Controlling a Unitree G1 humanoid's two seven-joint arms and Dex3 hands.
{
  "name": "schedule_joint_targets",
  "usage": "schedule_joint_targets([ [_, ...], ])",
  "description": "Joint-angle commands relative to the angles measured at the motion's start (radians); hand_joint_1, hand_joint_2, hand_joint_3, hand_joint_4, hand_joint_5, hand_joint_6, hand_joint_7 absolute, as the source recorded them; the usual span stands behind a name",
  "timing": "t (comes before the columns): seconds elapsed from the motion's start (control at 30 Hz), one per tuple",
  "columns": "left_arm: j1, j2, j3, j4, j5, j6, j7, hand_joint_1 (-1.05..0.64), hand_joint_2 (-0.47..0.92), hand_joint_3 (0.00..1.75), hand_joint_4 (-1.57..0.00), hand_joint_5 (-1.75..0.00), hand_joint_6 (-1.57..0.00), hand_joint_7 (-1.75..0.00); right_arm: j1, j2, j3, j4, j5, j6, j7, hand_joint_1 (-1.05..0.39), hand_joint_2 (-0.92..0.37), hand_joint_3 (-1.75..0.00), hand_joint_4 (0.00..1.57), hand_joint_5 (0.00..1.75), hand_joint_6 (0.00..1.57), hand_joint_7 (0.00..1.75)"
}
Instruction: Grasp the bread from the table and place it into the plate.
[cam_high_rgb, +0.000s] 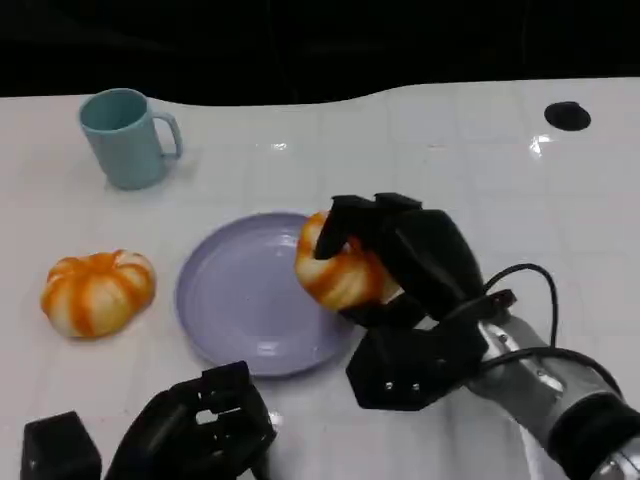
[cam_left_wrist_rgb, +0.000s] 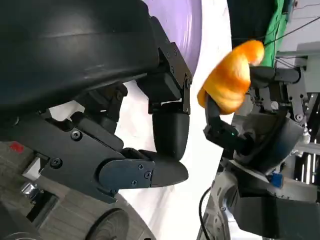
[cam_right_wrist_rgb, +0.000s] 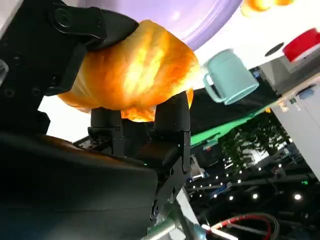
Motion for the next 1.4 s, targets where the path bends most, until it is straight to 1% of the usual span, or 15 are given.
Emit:
schedule_joint_targets([
  [0.03, 0.004, 0.015, 0.004, -0.011, -0.006, 0.007, -0.004, -0.58, 0.7, 0.6, -0.79, -1.75, -0.75, -1.44, -0.051, 0.033, 0.006, 0.044, -0.005, 0.017, -0.026, -0.11, -0.23, -1.45, 1.0, 1.75, 0.74, 1.75],
  [0.13, 0.005, 0.014, 0.003, -0.014, -0.003, 0.013, 0.002, -0.57, 0.7, 0.6, -0.79, -1.75, -0.75, -1.44, -0.067, 0.051, 0.0, 0.072, 0.009, 0.01, -0.018, -0.09, -0.25, -1.44, 0.97, 1.75, 0.74, 1.75],
  [0.17, 0.005, 0.012, 0.002, -0.015, -0.003, 0.015, 0.003, -0.56, 0.7, 0.6, -0.79, -1.75, -0.75, -1.44, -0.072, 0.054, -0.003, 0.08, 0.018, 0.006, -0.003, -0.09, -0.28, -1.41, 0.95, 1.75, 0.75, 1.67],
  [0.23, 0.005, 0.011, 0.001, -0.016, -0.001, 0.015, 0.004, -0.56, 0.69, 0.61, -0.79, -1.75, -0.76, -1.44, -0.077, 0.054, -0.006, 0.084, 0.035, -0.002, 0.032, -0.08, -0.31, -1.36, 0.87, 1.75, 0.81, 1.37],
  [0.3, 0.004, 0.01, -0.001, -0.015, 0.005, 0.008, 0.007, -0.56, 0.7, 0.62, -0.79, -1.75, -0.75, -1.44, -0.076, 0.048, -0.007, 0.075, 0.049, -0.006, 0.082, -0.16, -0.41, -1.05, 0.73, 1.52, 0.74, 1.02],
  [0.37, 0.003, 0.011, -0.002, -0.011, 0.012, 0.001, 0.01, -0.56, 0.69, 0.62, -0.78, -1.75, -0.75, -1.44, -0.074, 0.041, -0.004, 0.064, 0.056, 0.0, 0.128, -0.19, -0.48, -0.86, 0.64, 1.37, 0.69, 0.77],
  [0.43, 0.003, 0.011, -0.004, -0.014, 0.013, 0.001, 0.01, -0.56, 0.69, 0.64, -0.78, -1.75, -0.75, -1.44, -0.073, 0.031, 0.003, 0.053, 0.054, 0.006, 0.166, -0.25, -0.56, -0.71, 0.46, 0.93, 0.58, 0.43],
  [0.47, 0.003, 0.01, -0.003, -0.015, 0.009, 0.004, 0.008, -0.55, 0.68, 0.64, -0.78, -1.75, -0.75, -1.44, -0.07, 0.027, 0.004, 0.046, 0.056, 0.006, 0.188, -0.27, -0.58, -0.67, 0.39, 0.8, 0.54, 0.34],
  [0.5, 0.004, 0.01, -0.003, -0.016, 0.007, 0.006, 0.007, -0.54, 0.68, 0.65, -0.78, -1.75, -0.75, -1.44, -0.067, 0.024, 0.005, 0.039, 0.058, 0.006, 0.204, -0.32, -0.66, -0.52, 0.26, 0.66, 0.46, 0.21],
  [0.57, 0.004, 0.009, -0.003, -0.018, 0.006, 0.008, 0.007, -0.55, 0.67, 0.66, -0.78, -1.75, -0.75, -1.44, -0.059, 0.018, 0.004, 0.019, 0.062, 0.01, 0.236, -0.38, -0.8, -0.29, 0.13, 0.57, 0.39, 0.09],
  [0.67, 0.003, 0.01, -0.004, -0.017, 0.007, 0.007, 0.007, -0.55, 0.67, 0.67, -0.78, -1.75, -0.75, -1.43, -0.043, 0.009, 0.001, -0.014, 0.068, 0.021, 0.282, -0.5, -0.91, -0.13, 0.01, 0.41, 0.27, 0.02],
  [0.73, 0.001, 0.009, -0.003, -0.012, 0.005, 0.004, 0.005, -0.55, 0.66, 0.67, -0.79, -1.75, -0.75, -1.43, -0.034, 0.004, 0.001, -0.036, 0.069, 0.032, 0.304, -0.56, -0.92, -0.13, 0.0, 0.26, 0.22, 0.01],
  [0.9, 0.001, 0.008, -0.004, -0.01, 0.008, -0.002, 0.007, -0.56, 0.66, 0.68, -0.79, -1.75, -0.75, -1.44, 0.002, -0.025, 0.0, -0.128, 0.068, 0.074, 0.379, -0.63, -0.92, -0.17, 0.0, 0.11, 0.14, 0.0],
  [1.2, -0.001, 0.006, -0.005, -0.013, 0.001, 0.008, 0.003, -0.53, 0.65, 0.71, -0.79, -1.75, -0.75, -1.43, 0.107, -0.096, -0.033, -0.284, 0.108, 0.058, 0.423, -0.62, -0.92, -0.14, 0.05, 0.15, 0.18, 0.02],
  [1.4, -0.003, 0.004, -0.006, -0.012, 0.002, 0.01, 0.007, -0.55, 0.64, 0.72, -0.79, -1.75, -0.75, -1.43, 0.188, -0.168, -0.064, -0.378, 0.093, -0.002, 0.36, -0.53, -0.92, -0.11, 0.15, 0.25, 0.29, 0.07],
])
